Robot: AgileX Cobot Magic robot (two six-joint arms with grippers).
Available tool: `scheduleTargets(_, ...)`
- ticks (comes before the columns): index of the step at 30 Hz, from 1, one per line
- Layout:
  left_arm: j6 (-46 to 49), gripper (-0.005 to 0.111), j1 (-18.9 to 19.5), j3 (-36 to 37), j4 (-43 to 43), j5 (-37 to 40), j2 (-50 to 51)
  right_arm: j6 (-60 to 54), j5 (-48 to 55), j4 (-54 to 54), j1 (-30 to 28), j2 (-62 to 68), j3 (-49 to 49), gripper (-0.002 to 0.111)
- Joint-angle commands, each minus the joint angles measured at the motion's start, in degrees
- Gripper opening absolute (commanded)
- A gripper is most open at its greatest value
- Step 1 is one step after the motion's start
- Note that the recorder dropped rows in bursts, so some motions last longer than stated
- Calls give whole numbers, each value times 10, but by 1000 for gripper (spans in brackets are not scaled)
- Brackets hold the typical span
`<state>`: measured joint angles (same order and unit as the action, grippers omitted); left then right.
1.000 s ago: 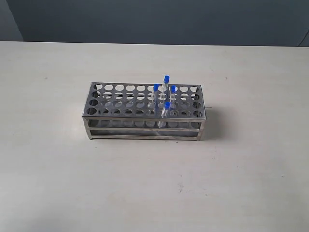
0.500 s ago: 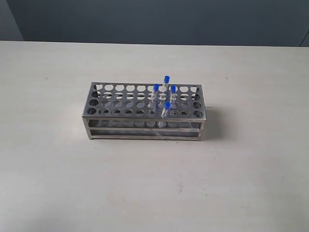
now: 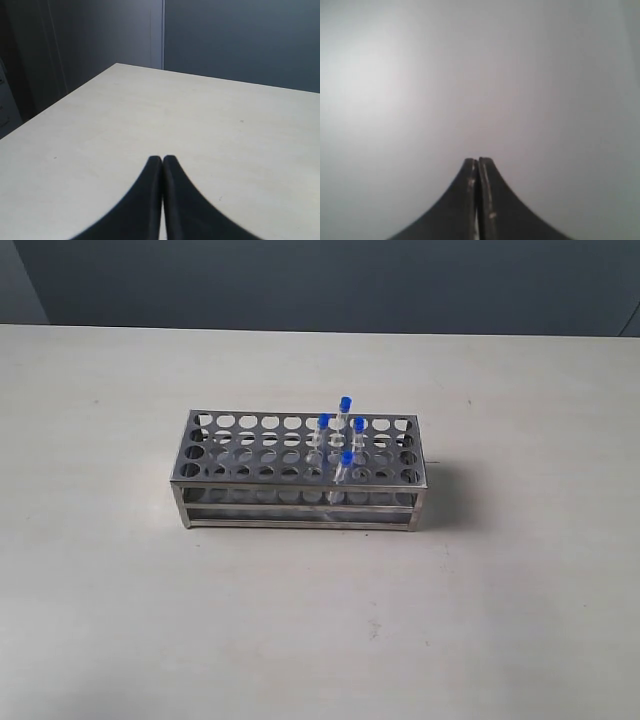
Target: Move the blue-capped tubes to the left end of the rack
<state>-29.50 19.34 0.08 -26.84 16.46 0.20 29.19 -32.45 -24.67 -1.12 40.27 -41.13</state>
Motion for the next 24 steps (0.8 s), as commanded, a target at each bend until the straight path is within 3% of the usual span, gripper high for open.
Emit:
scheduleTargets(1,-1,1,1,-1,1,2,-2,185,-70,-295,3,140,-137,-1)
scheduleTargets(3,-1,1,1,-1,1,2,-2,278,-74,-400,17,198,-156,-1)
scheduleTargets(6,-1,1,1,-1,1,2,-2,281,-75,-415,66,275,-93,-1)
scheduleTargets(10,-1,1,1,-1,1,2,-2,47,-76,-185,154,364,39,-1)
scheduleTargets(11,-1,1,1,-1,1,2,-2,-41,-93,-87,184,391,77,-1)
scheduleTargets(13,-1,1,1,-1,1,2,-2,-121,-140,-5,222,429,121,-1)
scheduleTargets(19,-1,1,1,-1,1,2,-2,-128,-195,-51,286,500,148,0)
scheduleTargets(21,-1,1,1,-1,1,2,-2,-127,-211,-89,292,509,148,8)
scheduleTargets(24,-1,1,1,-1,1,2,-2,-111,-243,-133,293,519,148,31)
